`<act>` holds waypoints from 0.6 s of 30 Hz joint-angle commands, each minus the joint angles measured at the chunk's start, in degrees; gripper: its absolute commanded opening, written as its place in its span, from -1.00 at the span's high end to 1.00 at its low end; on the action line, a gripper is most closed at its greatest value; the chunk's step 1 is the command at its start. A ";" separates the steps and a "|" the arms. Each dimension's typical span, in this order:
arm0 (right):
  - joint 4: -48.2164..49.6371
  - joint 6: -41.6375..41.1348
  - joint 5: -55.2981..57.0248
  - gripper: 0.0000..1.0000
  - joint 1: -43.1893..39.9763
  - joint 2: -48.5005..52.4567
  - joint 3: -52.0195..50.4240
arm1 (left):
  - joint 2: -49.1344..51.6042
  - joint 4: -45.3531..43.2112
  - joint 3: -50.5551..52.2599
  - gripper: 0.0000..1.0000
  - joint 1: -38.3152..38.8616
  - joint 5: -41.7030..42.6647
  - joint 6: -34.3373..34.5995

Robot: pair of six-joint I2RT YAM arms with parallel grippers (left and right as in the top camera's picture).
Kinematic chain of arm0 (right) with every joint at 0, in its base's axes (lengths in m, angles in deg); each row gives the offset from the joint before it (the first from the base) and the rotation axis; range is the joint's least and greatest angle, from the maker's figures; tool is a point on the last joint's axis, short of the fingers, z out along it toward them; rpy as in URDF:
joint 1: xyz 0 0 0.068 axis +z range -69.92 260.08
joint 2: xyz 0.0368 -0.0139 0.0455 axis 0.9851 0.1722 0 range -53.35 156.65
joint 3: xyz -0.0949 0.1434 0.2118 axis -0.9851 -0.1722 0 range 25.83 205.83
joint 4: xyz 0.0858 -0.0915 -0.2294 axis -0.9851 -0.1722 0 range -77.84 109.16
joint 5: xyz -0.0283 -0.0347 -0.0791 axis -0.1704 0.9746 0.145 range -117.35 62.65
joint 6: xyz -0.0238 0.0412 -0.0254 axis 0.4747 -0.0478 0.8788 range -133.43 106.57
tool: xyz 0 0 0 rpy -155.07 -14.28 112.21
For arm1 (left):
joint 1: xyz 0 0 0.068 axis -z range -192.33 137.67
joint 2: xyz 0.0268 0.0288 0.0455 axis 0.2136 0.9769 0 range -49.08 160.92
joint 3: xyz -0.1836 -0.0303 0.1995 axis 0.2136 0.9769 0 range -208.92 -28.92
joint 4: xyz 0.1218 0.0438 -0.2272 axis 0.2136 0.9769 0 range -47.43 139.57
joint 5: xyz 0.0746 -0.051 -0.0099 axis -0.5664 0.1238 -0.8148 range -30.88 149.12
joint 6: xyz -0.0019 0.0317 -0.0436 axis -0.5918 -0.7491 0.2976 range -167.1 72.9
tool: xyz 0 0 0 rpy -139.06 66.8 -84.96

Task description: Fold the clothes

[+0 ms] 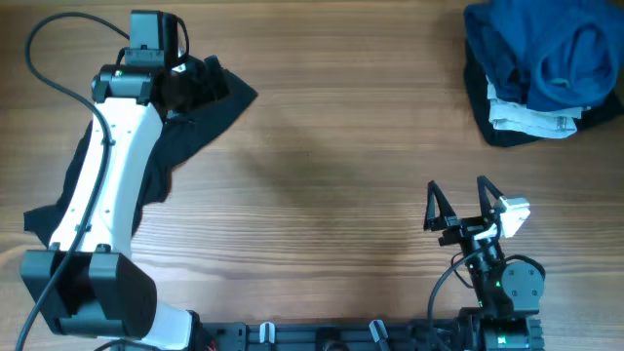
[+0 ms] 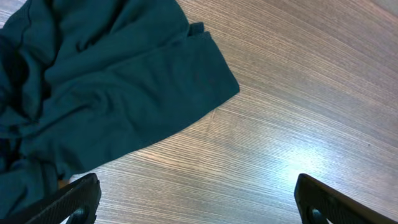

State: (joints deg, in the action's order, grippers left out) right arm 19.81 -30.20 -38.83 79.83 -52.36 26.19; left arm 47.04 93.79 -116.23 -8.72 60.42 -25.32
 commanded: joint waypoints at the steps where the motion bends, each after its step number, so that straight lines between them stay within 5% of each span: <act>1: 0.17 1.36 1.01 -1.00 0.02 0.26 -0.07 | 0.35 -0.11 0.09 -1.00 -0.37 -0.76 -0.31; 15: 0.15 1.36 1.01 -0.99 0.02 0.68 -0.07 | -1.36 -0.42 0.42 -1.00 -0.07 -2.03 -0.57; 18: 0.17 1.36 1.01 -0.99 0.02 0.68 -0.07 | -8.57 -16.61 10.40 -1.00 1.44 -2.78 -0.72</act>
State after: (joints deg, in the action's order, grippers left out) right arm 19.83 -29.81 -38.83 79.83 -52.03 26.19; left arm 45.51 84.98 -113.13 -8.43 58.96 -25.37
